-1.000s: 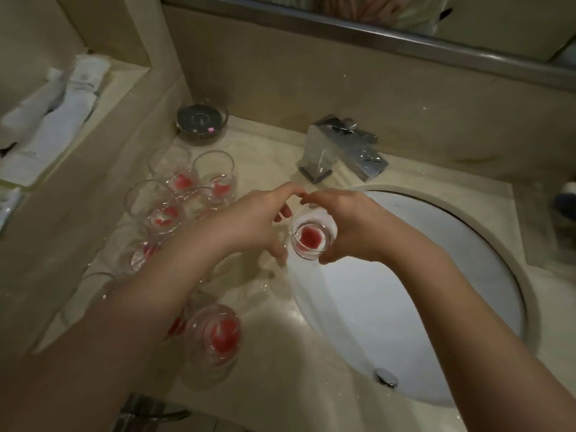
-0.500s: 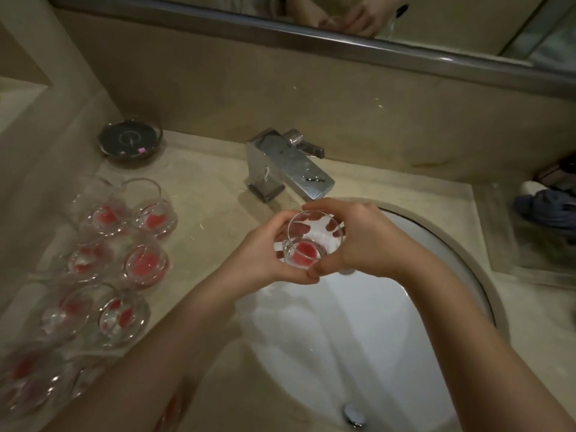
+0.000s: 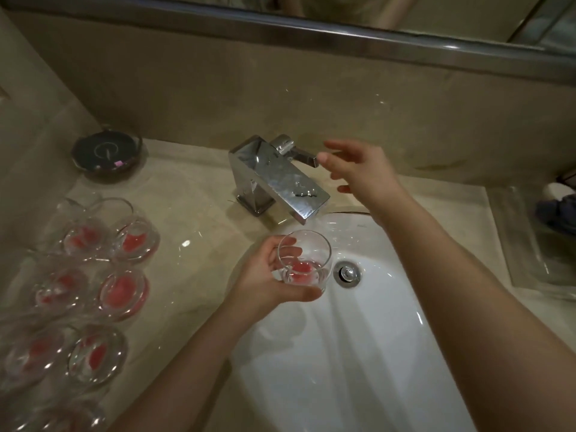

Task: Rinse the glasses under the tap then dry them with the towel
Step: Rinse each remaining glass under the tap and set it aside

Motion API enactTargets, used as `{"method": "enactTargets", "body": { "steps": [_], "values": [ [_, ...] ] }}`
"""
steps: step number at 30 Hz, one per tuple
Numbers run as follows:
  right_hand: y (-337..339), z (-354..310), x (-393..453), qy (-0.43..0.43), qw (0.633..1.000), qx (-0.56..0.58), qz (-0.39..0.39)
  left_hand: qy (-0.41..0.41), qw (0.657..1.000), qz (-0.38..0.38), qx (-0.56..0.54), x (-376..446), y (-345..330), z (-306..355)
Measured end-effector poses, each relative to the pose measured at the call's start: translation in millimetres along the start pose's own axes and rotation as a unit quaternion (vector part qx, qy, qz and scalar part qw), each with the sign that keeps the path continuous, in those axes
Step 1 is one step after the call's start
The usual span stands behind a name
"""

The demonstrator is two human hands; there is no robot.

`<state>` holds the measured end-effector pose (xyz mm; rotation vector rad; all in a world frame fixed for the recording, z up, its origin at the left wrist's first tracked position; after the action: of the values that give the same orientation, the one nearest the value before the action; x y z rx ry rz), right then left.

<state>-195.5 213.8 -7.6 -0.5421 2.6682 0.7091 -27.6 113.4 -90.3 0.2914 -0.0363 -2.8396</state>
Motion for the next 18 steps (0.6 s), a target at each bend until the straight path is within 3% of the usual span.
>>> {"method": "enactTargets", "body": {
  "steps": [3, 7, 18],
  "values": [
    [-12, 1, 14, 0.026, 0.998, 0.036, -0.032, 0.009, 1.000, 0.012, -0.018, 4, -6, -1],
    [-19, 6, 26, 0.078, 0.997, 0.021, 0.007, 0.020, 0.999, 0.023, -0.029, 9, -9, -2],
    [-19, 8, 39, 0.100, 0.993, 0.051, 0.025, 0.014, 0.997, 0.047, -0.067, 16, -16, 5]
  ]
}}
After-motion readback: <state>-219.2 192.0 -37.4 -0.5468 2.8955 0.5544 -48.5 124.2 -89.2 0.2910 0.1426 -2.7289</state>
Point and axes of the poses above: each hand's wrist, its own x-axis towards the middle knuckle, its own y-axis out of the back of the hand, z = x × y, the point moved 1 cm from there along x, towards the middle knuckle, and after that the axes turned 13 degrees about -y, right-handed, at the moved point
